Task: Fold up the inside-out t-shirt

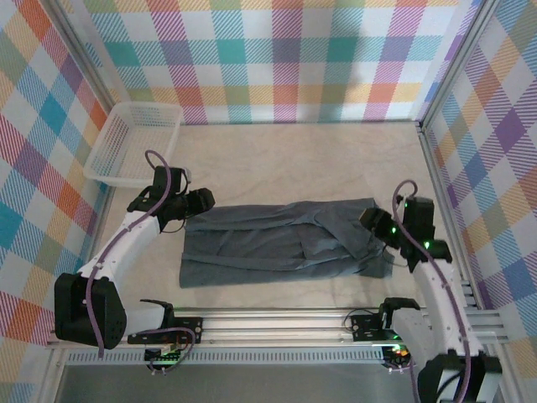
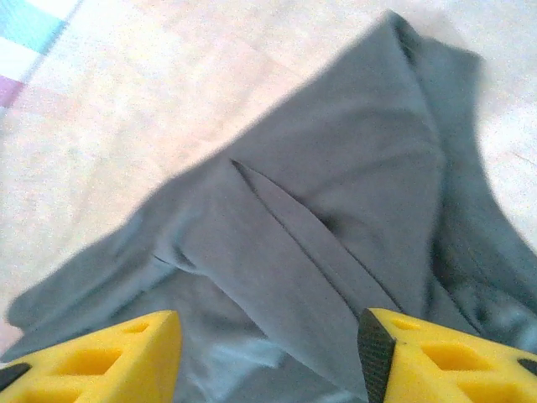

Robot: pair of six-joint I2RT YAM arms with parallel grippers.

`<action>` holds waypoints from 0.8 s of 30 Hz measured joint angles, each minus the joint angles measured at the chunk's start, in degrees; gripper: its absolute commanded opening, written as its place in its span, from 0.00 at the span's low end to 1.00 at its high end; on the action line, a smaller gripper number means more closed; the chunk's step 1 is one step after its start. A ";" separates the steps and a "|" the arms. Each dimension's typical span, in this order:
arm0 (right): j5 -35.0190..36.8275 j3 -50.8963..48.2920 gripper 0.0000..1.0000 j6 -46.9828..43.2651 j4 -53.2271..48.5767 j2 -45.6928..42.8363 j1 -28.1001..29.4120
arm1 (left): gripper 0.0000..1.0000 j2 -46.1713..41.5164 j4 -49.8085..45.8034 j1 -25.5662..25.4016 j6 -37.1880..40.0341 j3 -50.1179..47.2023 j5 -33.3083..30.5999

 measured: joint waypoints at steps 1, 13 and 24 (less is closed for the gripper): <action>-1.07 2.71 0.54 -0.15 0.81 3.87 0.48 | 0.64 0.00 0.02 -0.04 -0.04 -0.02 0.11; 0.02 29.38 0.56 -7.23 -0.09 48.48 10.84 | 0.70 -1.60 1.07 -1.73 -0.46 -0.68 0.39; -1.36 31.93 0.00 -6.36 -1.64 56.63 13.75 | 0.71 -1.60 1.09 -1.77 -0.63 -0.68 0.37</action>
